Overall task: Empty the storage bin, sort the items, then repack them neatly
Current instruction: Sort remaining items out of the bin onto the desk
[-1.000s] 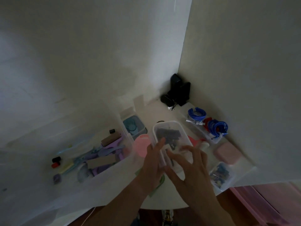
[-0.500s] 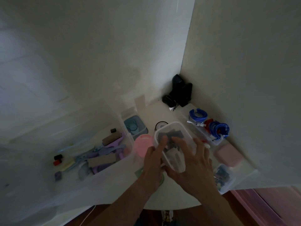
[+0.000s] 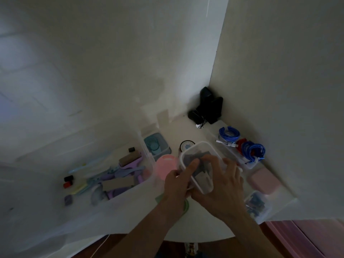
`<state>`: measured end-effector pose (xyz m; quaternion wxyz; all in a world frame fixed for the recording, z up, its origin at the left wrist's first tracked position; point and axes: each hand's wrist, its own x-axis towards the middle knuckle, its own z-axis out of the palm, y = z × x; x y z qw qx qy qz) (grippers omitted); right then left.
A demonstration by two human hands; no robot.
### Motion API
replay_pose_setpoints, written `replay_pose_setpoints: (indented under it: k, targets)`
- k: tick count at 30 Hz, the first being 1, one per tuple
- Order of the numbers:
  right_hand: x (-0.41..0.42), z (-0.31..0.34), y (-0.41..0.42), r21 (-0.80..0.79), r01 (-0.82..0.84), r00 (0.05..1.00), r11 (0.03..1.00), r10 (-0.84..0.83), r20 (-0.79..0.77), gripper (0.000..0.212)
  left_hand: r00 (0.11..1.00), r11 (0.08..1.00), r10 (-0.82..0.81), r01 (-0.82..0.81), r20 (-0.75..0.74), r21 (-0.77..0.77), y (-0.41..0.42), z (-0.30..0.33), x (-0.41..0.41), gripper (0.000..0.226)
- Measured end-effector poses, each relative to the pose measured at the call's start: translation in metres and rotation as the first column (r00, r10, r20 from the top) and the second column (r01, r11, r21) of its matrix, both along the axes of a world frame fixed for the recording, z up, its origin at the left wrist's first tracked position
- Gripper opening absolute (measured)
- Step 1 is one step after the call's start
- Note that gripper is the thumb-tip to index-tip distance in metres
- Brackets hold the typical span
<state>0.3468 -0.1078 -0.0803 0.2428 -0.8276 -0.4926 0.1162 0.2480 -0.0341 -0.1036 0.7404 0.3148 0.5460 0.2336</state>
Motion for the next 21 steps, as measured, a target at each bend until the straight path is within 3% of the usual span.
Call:
replay_pose_setpoints:
  k: [4, 9, 11, 13, 15, 17, 18, 19, 21]
  targets:
    - [0.033, 0.007, -0.002, -0.127, -0.274, 0.961, 0.953, 0.266, -0.076, 0.092, 0.981, 0.987, -0.156, 0.16, 0.117, -0.023, 0.009, 0.014, -0.016, 0.039]
    - [0.047, 0.023, 0.004, -0.284, -0.37, 0.928, 0.884, 0.369, -0.06, 0.117, 0.993, 0.995, -0.095, 0.092, 0.071, 0.045, 0.01, 0.014, -0.013, 0.033]
    - [0.052, 0.025, 0.007, -0.255, -0.308, 0.949, 0.917, 0.278, -0.145, 0.117, 0.997, 0.995, -0.052, 0.047, 0.059, 0.085, 0.015, 0.015, -0.011, 0.027]
    - [0.061, 0.026, 0.013, -0.092, -0.059, 0.937, 0.994, 0.023, -0.35, 0.098, 0.998, 0.995, 0.021, -0.028, 0.067, 0.099, 0.024, 0.016, -0.01, 0.029]
    - [0.068, 0.026, 0.022, -0.114, 0.184, 0.725, 0.976, -0.213, -0.655, 0.077, 0.989, 0.993, 0.1, -0.107, 0.107, 0.058, 0.033, 0.019, -0.008, 0.038]
    - [0.076, 0.023, 0.04, -0.203, 0.162, 0.434, 0.966, -0.254, -0.864, 0.06, 0.979, 0.99, 0.129, -0.135, 0.155, 0.033, 0.05, 0.021, -0.001, 0.043]
    - [0.081, 0.021, 0.052, -0.19, 0.15, 0.385, 0.97, -0.235, -0.893, 0.05, 0.982, 0.99, 0.124, -0.133, 0.141, 0.051, 0.063, 0.021, 0.003, 0.048]
    - [0.088, 0.018, 0.068, -0.159, 0.166, 0.392, 0.973, -0.213, -0.895, 0.043, 0.992, 0.989, 0.106, -0.112, 0.064, 0.102, 0.078, 0.021, 0.009, 0.057]
    - [0.107, 0.009, 0.11, -0.095, 0.224, 0.499, 0.97, -0.198, -0.844, 0.045, 0.97, 0.962, 0.04, 0.028, -0.241, 0.271, 0.115, 0.018, 0.019, 0.075]
